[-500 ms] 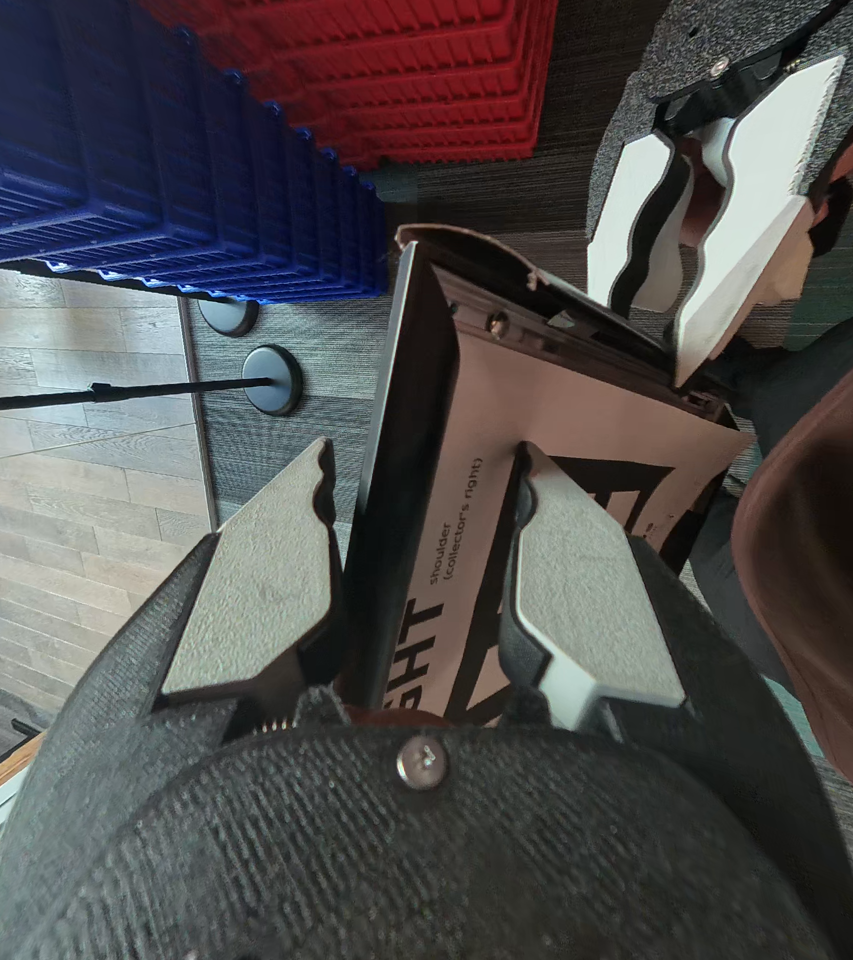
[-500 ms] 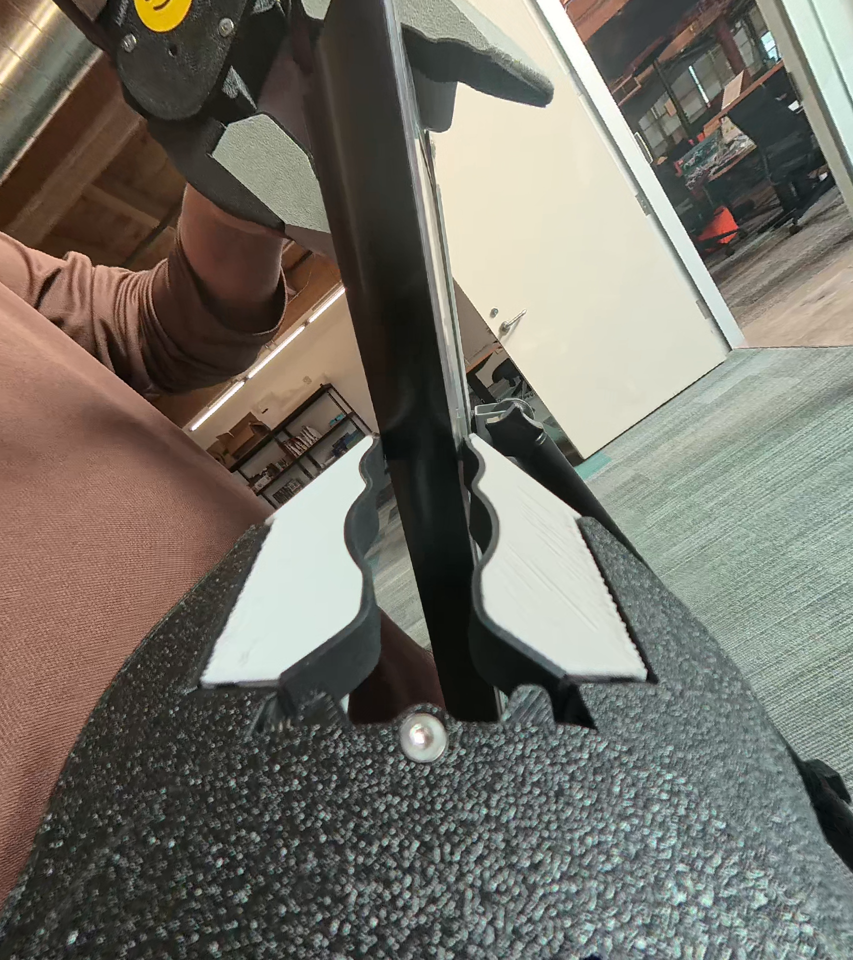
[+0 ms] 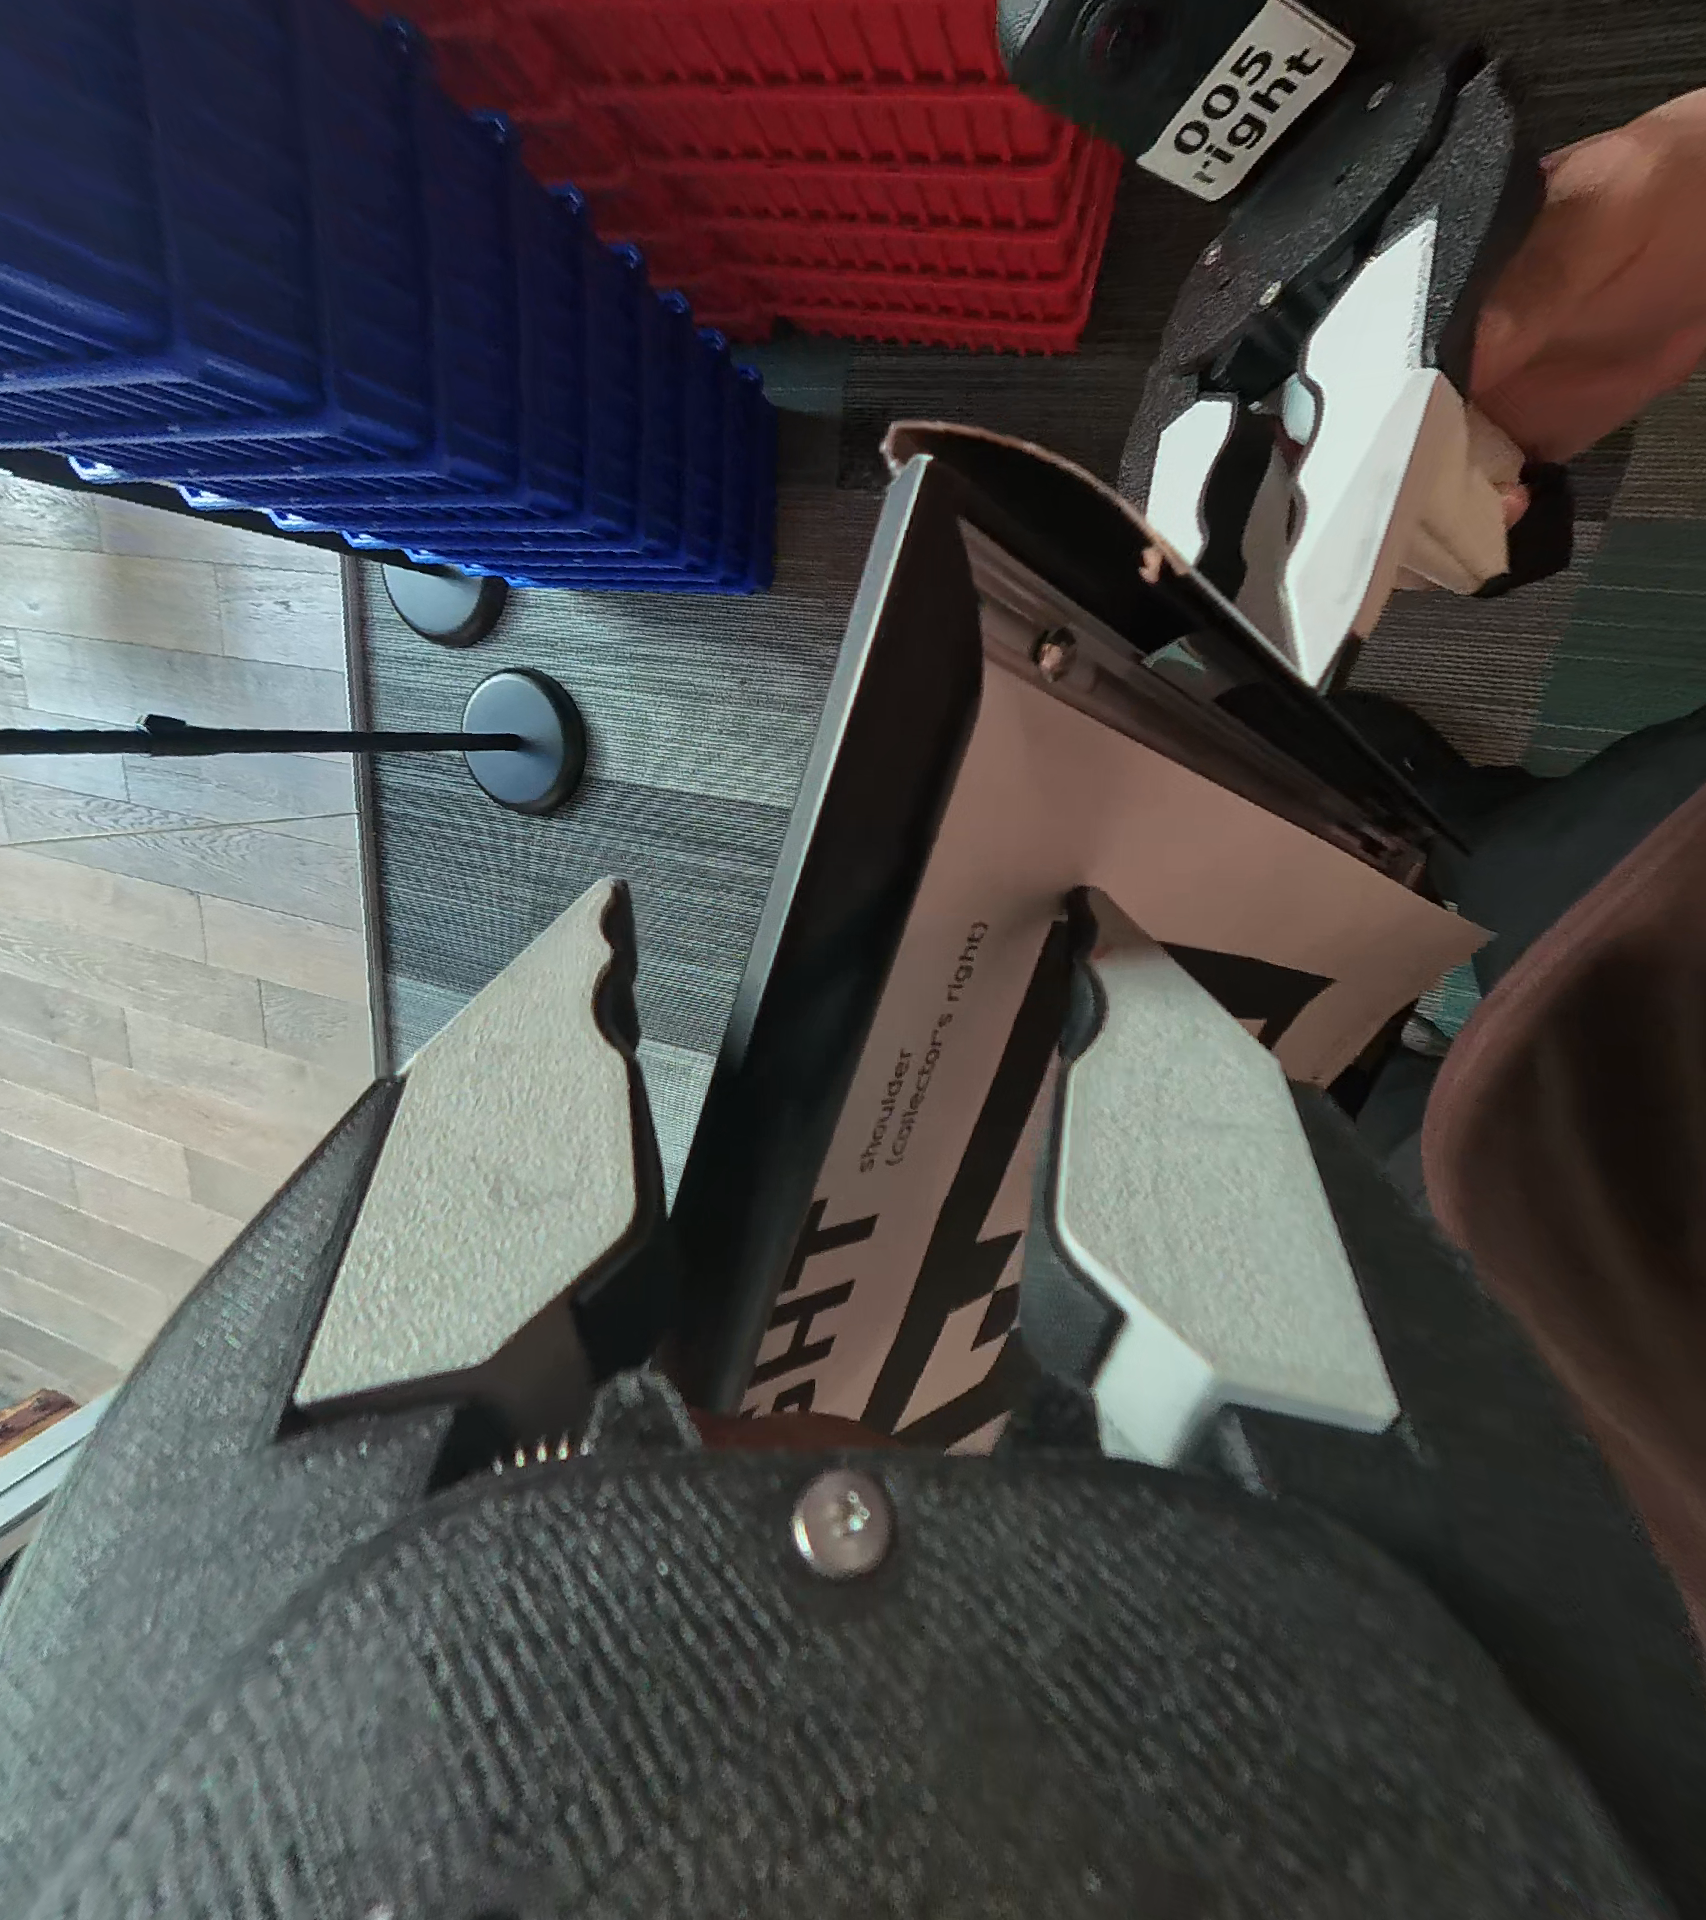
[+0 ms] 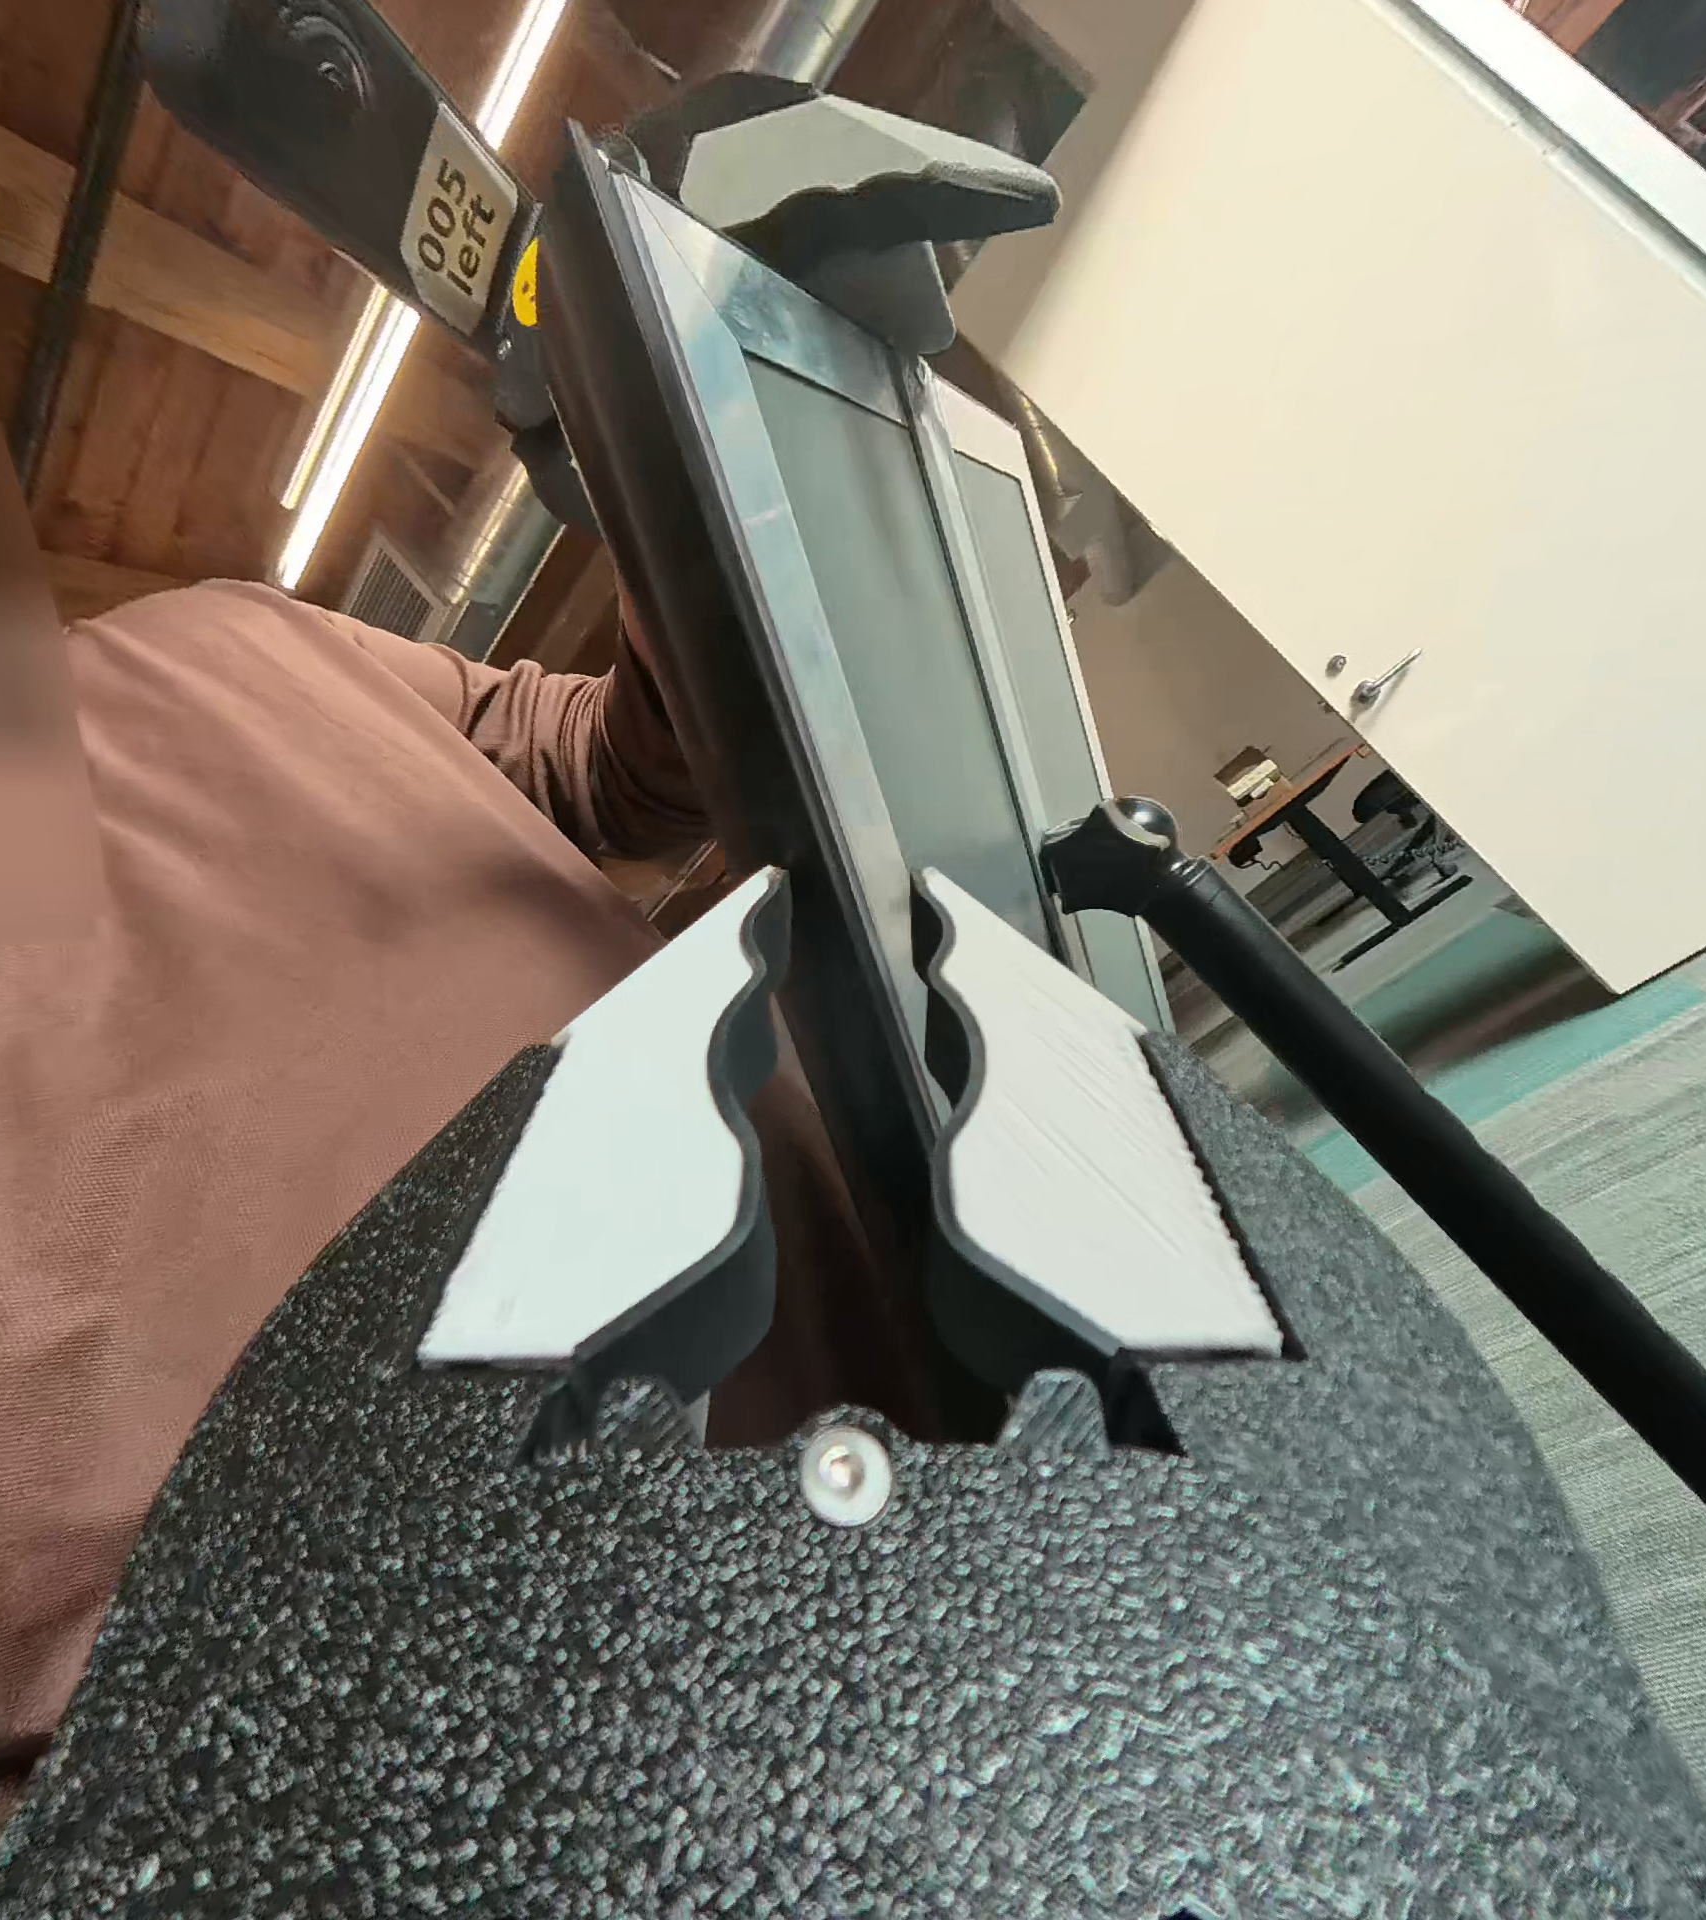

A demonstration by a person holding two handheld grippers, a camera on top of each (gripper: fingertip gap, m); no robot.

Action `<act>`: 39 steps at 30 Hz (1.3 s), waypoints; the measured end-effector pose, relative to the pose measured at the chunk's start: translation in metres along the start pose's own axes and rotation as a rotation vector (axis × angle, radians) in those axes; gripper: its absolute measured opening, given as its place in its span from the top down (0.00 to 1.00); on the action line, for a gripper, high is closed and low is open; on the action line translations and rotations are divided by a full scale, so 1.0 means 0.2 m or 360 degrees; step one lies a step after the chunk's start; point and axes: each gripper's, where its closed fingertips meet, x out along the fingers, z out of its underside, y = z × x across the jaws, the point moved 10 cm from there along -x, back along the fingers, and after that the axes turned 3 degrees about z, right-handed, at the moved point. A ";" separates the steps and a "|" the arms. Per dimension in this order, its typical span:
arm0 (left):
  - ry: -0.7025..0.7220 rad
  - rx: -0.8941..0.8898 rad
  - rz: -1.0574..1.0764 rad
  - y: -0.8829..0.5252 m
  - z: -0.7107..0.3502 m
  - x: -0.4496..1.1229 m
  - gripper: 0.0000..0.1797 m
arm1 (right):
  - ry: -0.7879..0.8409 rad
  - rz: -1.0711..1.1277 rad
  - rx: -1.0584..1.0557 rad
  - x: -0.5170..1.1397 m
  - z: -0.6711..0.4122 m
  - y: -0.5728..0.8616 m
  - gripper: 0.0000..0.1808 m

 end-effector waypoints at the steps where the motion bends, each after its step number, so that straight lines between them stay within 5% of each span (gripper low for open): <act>1: -0.0003 0.0005 -0.0021 0.01 0.00 0.00 0.52 | -0.0017 -0.0017 -0.0004 0.01 0.00 0.00 0.89; 3: -0.0012 0.0003 -0.0045 0.05 -0.01 0.02 0.45 | -0.0054 -0.0026 -0.0023 0.02 0.00 -0.01 0.89; 16: -0.0076 -0.0025 0.0004 0.06 0.01 0.05 0.48 | -0.0191 -0.0079 -0.0066 0.08 -0.02 -0.02 0.93; 26: -0.0123 0.0034 0.0032 0.05 0.06 0.03 0.53 | -0.0324 0.0354 -0.0364 0.14 -0.04 -0.13 0.94; 29: -0.0089 0.0064 0.0018 0.07 0.03 0.03 0.53 | -0.0276 0.0231 -0.0245 0.12 -0.03 -0.11 0.94; 31: -0.0076 0.0082 0.0022 0.07 0.01 0.04 0.53 | -0.0214 0.0074 -0.0152 0.11 -0.05 -0.08 0.81; 39: -0.0106 0.0072 0.0054 0.06 0.00 0.04 0.54 | -0.0271 -0.0182 -0.0018 0.14 -0.07 0.00 0.86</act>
